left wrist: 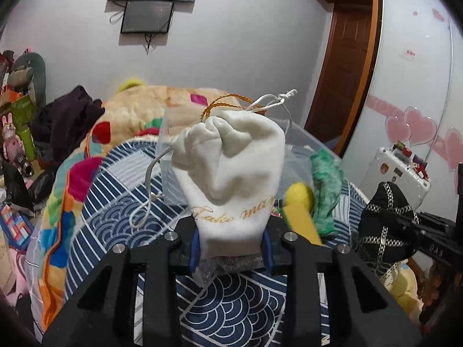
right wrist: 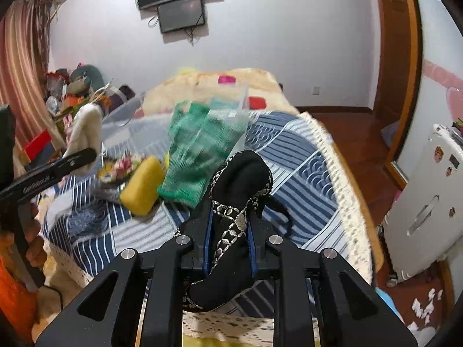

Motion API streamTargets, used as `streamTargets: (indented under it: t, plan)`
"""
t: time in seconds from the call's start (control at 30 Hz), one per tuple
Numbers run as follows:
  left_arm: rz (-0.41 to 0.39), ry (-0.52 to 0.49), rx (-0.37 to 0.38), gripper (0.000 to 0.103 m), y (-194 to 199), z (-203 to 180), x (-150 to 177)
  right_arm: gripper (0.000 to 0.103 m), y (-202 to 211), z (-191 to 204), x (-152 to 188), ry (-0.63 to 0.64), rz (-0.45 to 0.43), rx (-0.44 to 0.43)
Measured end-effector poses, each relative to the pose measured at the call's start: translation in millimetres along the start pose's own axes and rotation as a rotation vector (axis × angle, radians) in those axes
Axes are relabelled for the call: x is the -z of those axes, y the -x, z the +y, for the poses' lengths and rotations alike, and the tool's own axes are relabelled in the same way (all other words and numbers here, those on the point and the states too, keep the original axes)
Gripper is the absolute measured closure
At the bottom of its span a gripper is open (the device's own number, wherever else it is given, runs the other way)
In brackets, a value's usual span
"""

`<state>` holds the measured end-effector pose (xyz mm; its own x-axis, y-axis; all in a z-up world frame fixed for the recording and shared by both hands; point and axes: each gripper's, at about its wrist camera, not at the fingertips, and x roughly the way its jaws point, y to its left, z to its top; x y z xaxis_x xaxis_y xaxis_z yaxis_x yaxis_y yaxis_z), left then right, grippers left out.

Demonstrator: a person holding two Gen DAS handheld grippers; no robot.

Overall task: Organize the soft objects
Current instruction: 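Grasp the white pouch with the left tool while the right tool grasps the black bag, then drop the white pouch into the box while the right tool drops the black bag in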

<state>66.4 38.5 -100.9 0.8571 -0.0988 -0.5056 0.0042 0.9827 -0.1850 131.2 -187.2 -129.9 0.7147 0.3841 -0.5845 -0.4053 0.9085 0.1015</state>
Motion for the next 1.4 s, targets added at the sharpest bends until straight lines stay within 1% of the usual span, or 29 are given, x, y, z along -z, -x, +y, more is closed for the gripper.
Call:
streamTargets:
  t: [0.07,0.23,0.33,0.4,0.6,0.73,0.87,1.0,1.13,1.27,1.33,1.4]
  plan:
    - [-0.011,-0.003,0.005,0.070,6,0,-5,0.086,3,0,-7,-0.001,-0.021,0.004]
    - [-0.047,-0.015,0.002,0.070,17,-1,-19,0.086,8,11,-27,0.041,-0.093,0.014]
    - [-0.062,-0.010,0.017,0.070,19,0,-31,0.086,7,17,-42,0.032,-0.133,0.004]
    - [-0.074,-0.023,0.006,0.070,19,-1,-39,0.086,5,20,-51,0.022,-0.164,-0.012]
    - [-0.081,-0.027,0.006,0.070,5,1,-65,0.085,-9,29,-81,0.017,-0.234,-0.038]
    - [-0.056,-0.005,0.018,0.070,-14,7,-78,0.085,-24,33,-97,0.011,-0.246,-0.045]
    - [-0.023,-0.003,0.016,0.070,-36,11,-88,0.085,-41,36,-107,0.017,-0.239,-0.048]
    - [0.011,-0.003,0.008,0.070,-59,14,-94,0.085,-59,42,-110,0.033,-0.209,-0.039]
    - [0.061,0.011,0.022,0.070,-82,16,-97,0.085,-79,51,-108,0.052,-0.154,-0.044]
    - [0.130,0.034,0.034,0.070,-105,21,-97,0.085,-94,55,-109,0.070,-0.098,-0.044]
    - [0.156,0.031,0.029,0.070,-115,21,-96,0.085,-101,55,-107,0.068,-0.063,-0.055]
    - [0.177,0.013,0.005,0.070,-124,19,-94,0.085,-106,50,-105,0.066,-0.029,-0.061]
